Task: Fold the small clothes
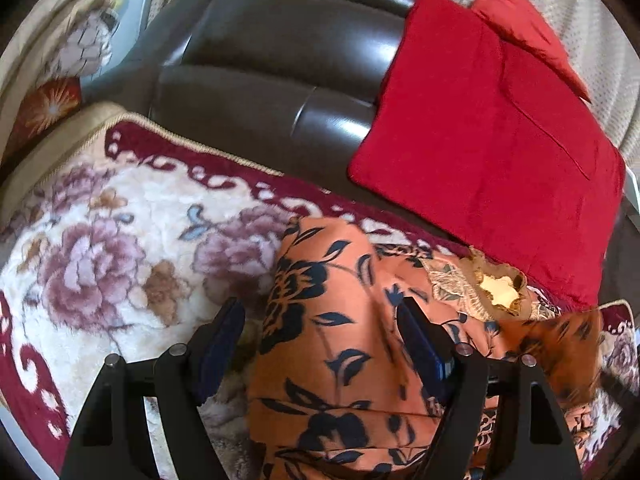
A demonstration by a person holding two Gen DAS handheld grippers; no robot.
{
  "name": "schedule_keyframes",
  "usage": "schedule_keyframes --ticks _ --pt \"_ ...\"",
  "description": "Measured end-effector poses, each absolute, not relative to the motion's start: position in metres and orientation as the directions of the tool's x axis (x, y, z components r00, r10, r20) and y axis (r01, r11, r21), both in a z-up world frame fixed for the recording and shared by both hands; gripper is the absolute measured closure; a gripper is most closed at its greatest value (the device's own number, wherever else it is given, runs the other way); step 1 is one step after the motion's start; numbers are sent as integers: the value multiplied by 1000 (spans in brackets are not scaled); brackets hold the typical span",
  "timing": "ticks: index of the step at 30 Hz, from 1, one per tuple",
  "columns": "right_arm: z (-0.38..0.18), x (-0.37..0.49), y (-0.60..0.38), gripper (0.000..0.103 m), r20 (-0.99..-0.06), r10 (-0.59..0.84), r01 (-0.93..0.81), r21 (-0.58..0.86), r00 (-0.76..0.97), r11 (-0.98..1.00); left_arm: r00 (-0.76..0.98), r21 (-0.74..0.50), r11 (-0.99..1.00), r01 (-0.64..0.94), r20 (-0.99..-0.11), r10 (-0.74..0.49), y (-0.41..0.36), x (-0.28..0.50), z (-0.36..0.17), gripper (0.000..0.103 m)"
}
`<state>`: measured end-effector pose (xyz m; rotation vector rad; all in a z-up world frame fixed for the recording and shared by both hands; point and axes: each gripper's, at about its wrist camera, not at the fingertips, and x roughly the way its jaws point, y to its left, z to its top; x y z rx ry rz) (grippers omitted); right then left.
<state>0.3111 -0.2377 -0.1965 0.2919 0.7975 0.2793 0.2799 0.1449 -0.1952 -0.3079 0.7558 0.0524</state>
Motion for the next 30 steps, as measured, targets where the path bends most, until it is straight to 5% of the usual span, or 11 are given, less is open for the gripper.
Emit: schedule_keyframes --ticks 8,12,16,19,22,26,30 --pt "-234 314 -390 99 -671 250 239 548 699 802 705 -159 982 -104 -708 -40 115 287 -205 24" --pt "-258 317 -412 95 -659 442 266 695 608 668 705 -148 984 -104 -708 -32 109 290 -207 24" --pt "-217 285 -439 94 -578 272 242 658 770 713 704 -125 988 -89 -710 -26 100 292 -208 24" --pt "-200 277 -427 94 -472 339 91 679 814 728 673 -76 994 -74 -739 -6 90 298 -217 24" --pt "-202 295 -389 94 -516 436 -14 634 737 773 582 15 998 -55 -812 45 79 308 -239 24" --pt "-246 318 -369 101 -735 353 138 516 579 845 600 -26 998 -55 -800 13 86 304 -235 24" --pt "-229 302 -383 94 -659 396 123 596 640 793 641 -48 998 -47 -768 -7 94 299 -225 24"
